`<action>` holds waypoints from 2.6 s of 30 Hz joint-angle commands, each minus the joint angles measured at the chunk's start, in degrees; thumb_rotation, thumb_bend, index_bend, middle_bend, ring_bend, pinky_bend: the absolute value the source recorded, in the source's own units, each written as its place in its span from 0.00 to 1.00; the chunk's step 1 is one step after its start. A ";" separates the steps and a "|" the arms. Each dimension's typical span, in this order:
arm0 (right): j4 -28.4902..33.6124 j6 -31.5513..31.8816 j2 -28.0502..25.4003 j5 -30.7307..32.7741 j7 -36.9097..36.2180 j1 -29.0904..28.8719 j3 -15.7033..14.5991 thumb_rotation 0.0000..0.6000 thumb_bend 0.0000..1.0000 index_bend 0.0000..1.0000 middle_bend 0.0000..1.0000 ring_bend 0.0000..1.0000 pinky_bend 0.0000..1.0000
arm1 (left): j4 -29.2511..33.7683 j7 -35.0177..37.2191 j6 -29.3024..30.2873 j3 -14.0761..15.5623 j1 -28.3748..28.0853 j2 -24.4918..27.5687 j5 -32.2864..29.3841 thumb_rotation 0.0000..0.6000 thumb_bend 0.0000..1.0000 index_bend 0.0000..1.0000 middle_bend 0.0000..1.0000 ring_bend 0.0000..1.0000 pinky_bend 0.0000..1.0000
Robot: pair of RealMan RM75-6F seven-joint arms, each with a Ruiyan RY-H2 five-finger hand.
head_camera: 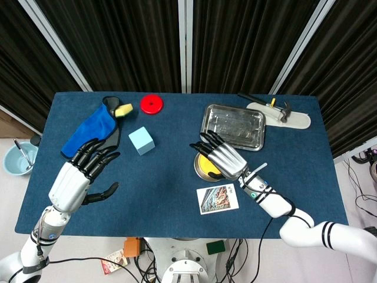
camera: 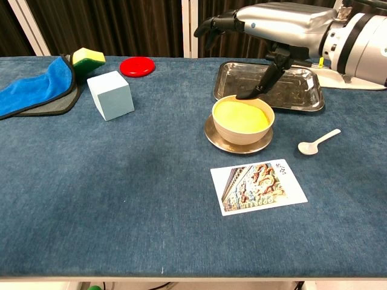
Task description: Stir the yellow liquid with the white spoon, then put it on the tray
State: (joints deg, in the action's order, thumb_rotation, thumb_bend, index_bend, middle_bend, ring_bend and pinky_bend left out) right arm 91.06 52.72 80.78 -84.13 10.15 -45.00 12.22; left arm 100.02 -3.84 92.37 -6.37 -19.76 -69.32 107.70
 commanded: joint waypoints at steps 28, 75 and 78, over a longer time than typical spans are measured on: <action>-20.33 3.89 -1.50 -3.02 6.95 9.63 -12.88 1.00 0.33 0.43 0.30 0.02 0.03 | -4.31 0.12 -5.32 2.16 2.97 -1.13 -11.68 0.70 0.29 0.19 0.17 0.10 0.13; -38.08 6.49 9.78 -6.69 -5.64 9.47 -13.58 1.00 0.39 0.59 0.35 0.03 0.03 | -6.25 1.82 -5.34 2.16 3.49 -2.13 -12.18 0.72 0.29 0.19 0.17 0.10 0.13; -37.33 7.41 9.32 -6.38 -6.34 9.80 -13.10 1.00 0.40 0.60 0.37 0.05 0.03 | -6.26 1.82 -5.37 2.13 3.42 -2.14 -12.08 0.71 0.29 0.19 0.17 0.10 0.13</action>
State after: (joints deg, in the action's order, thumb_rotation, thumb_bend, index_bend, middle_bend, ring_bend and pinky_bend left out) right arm 53.53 59.92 90.25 -90.62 4.02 -35.32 -1.04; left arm 93.76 -2.02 87.00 -4.24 -16.34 -71.46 95.63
